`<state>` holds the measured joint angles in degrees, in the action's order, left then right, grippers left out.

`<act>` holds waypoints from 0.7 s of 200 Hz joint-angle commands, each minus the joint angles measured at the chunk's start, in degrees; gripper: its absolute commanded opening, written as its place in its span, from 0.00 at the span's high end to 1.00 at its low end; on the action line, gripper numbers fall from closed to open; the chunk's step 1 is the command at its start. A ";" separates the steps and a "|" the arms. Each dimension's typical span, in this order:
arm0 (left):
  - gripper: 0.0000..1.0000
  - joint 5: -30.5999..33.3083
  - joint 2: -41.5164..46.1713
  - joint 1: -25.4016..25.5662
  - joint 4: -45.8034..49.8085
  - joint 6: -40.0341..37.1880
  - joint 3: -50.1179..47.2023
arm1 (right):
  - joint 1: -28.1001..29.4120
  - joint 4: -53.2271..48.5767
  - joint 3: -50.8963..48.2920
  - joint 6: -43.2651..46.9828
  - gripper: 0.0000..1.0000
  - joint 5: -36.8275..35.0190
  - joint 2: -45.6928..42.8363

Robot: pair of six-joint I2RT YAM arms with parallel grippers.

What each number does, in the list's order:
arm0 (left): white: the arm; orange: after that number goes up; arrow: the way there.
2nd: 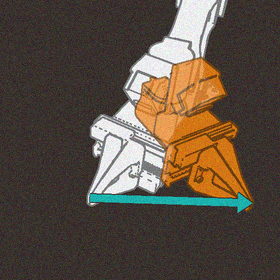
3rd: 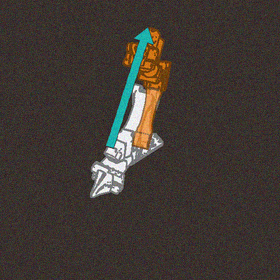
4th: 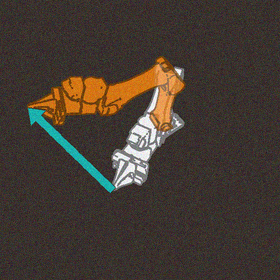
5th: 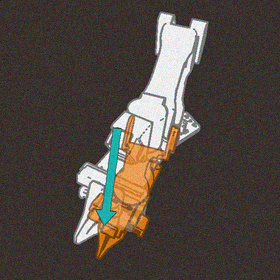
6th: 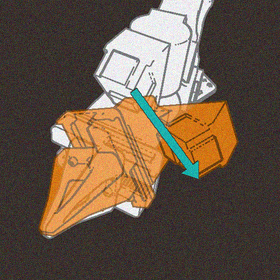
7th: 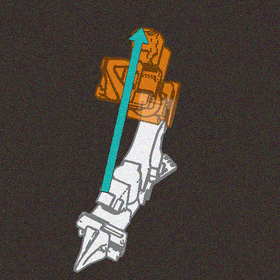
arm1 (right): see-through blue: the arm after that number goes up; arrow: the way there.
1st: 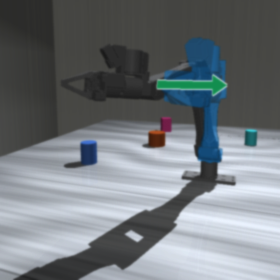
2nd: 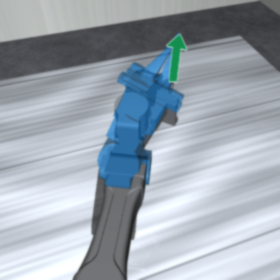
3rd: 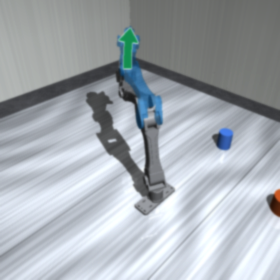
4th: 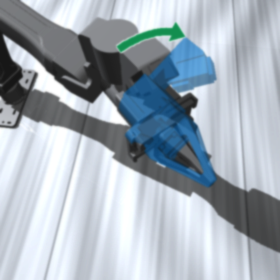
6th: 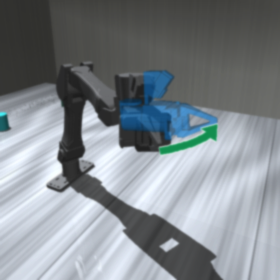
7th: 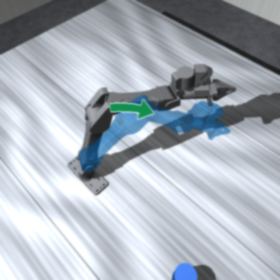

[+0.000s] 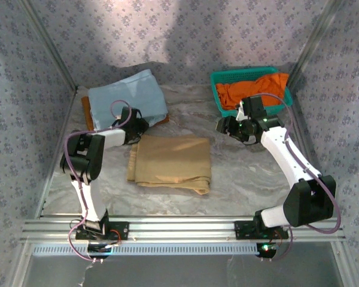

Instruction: Fold and stack the trousers

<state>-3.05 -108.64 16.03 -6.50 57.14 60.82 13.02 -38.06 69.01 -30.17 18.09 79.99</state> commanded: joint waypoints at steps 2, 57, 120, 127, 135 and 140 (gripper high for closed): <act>0.28 -4.82 3.70 0.58 12.47 -5.02 1.99 | 0.63 -1.05 -0.19 2.58 0.40 1.50 1.42; 0.00 -5.06 17.49 0.49 35.12 -18.69 5.52 | 6.65 2.15 -8.74 3.54 0.32 1.61 7.01; 0.00 -7.19 19.85 -1.00 36.27 -24.37 -7.71 | 12.93 7.14 -10.28 3.95 0.32 2.63 17.30; 0.00 -7.53 19.18 -1.02 34.79 -25.25 -8.89 | 13.02 7.68 -10.45 3.81 0.32 3.01 17.87; 0.01 -7.84 18.14 -1.01 33.27 -26.02 -10.00 | 13.09 8.15 -10.52 3.65 0.33 3.42 18.29; 0.03 -8.12 17.59 -1.00 32.29 -26.19 -10.60 | 13.17 8.26 -10.44 3.55 0.34 3.45 18.57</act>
<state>-8.82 -88.82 15.11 27.46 34.39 52.90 25.96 -31.53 58.96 -27.35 20.08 97.30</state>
